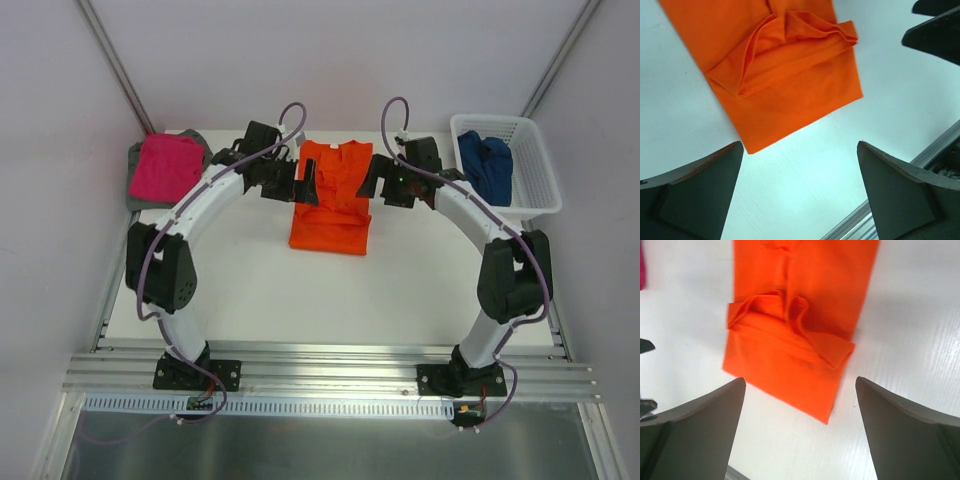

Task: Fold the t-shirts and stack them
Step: Fold the tshirt

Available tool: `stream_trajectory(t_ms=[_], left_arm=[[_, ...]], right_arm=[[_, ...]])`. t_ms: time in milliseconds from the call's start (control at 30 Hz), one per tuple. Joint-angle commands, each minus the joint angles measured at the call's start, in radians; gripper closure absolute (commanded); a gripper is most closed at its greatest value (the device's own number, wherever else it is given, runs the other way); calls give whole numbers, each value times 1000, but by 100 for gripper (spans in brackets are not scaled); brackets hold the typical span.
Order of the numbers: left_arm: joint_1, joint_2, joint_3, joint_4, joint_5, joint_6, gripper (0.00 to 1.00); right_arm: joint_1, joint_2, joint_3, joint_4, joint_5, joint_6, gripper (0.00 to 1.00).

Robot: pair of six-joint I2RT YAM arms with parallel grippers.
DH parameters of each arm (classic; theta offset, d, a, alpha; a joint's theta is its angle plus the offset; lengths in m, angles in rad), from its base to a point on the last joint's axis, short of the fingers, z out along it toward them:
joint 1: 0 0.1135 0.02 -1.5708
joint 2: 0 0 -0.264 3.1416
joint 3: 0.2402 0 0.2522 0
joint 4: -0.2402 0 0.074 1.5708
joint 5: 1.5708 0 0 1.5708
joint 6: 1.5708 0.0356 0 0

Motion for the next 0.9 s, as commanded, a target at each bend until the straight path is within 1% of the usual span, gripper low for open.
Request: stream_trajectory(t_ms=[0,100,167,333,600,867], left_arm=[[-18,-119,-108,-14,-34,-4,1],[-18,-153,-145,-13,-64,-2,1],[-13,-165,-139,-14,-96,5,1],[10,-179,-113,-13,-131,-1,1],[82,-219,-175,-13,-117,-37,1],[136,-231,-187,-11,-82,-62,1]], right_arm=[[58,-105,-24,-15,-35,23,3],[89,-114,-58,3,-83,87,3],[105,-99,-65,11,-122,107,3],[152,-37,-65,28,-135,126,3],[180,125,36,33,-133,124,3],[184,269,131,42,-119,106,3]])
